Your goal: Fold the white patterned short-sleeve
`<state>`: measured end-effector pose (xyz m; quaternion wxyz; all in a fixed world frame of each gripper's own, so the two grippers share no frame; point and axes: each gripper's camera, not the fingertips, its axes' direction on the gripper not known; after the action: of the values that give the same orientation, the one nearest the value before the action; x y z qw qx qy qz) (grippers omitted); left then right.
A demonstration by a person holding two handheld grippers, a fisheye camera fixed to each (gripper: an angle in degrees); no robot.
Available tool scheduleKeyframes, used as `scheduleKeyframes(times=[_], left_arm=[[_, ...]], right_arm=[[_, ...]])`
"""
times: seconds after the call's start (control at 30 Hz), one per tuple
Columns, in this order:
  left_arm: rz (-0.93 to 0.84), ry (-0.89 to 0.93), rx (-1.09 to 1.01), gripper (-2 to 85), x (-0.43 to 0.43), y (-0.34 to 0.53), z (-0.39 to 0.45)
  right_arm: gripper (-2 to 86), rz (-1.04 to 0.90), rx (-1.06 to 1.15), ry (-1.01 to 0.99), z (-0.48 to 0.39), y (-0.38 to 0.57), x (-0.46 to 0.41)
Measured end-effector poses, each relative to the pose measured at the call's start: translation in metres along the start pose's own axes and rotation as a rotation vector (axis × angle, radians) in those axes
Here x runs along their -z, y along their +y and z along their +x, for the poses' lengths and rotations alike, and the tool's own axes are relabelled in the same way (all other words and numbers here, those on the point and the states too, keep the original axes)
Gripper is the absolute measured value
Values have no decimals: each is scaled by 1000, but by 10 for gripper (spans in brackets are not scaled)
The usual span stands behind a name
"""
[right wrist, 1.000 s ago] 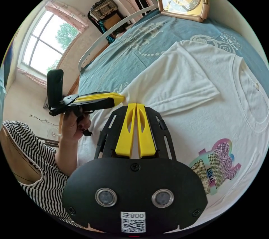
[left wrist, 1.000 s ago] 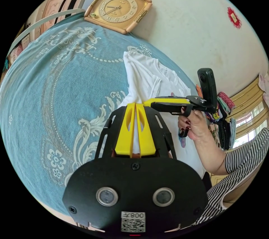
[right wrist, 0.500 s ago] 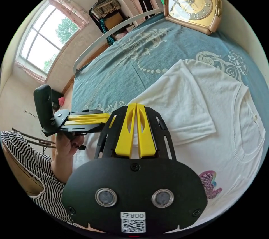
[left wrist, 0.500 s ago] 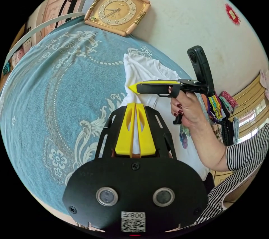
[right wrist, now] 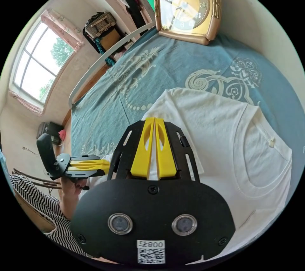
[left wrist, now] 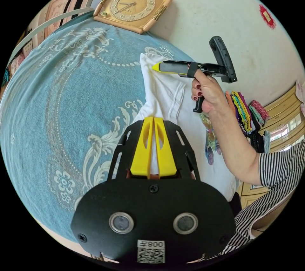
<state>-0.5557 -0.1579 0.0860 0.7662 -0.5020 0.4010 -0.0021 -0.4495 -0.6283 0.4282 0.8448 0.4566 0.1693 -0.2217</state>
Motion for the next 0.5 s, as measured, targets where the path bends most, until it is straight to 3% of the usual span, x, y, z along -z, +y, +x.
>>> scheduleKeyframes(times=[0.1, 0.27, 0.5], left_arm=[[-4, -10, -5, 2, 1, 14, 1], [11, 20, 7, 2, 7, 45, -6], [173, 162, -12, 2, 23, 90, -13]], right_arm=[[1, -78, 18, 0, 3, 26, -8], [1, -2, -1, -23, 11, 93, 36], [1, -97, -194, -7, 31, 310, 130]])
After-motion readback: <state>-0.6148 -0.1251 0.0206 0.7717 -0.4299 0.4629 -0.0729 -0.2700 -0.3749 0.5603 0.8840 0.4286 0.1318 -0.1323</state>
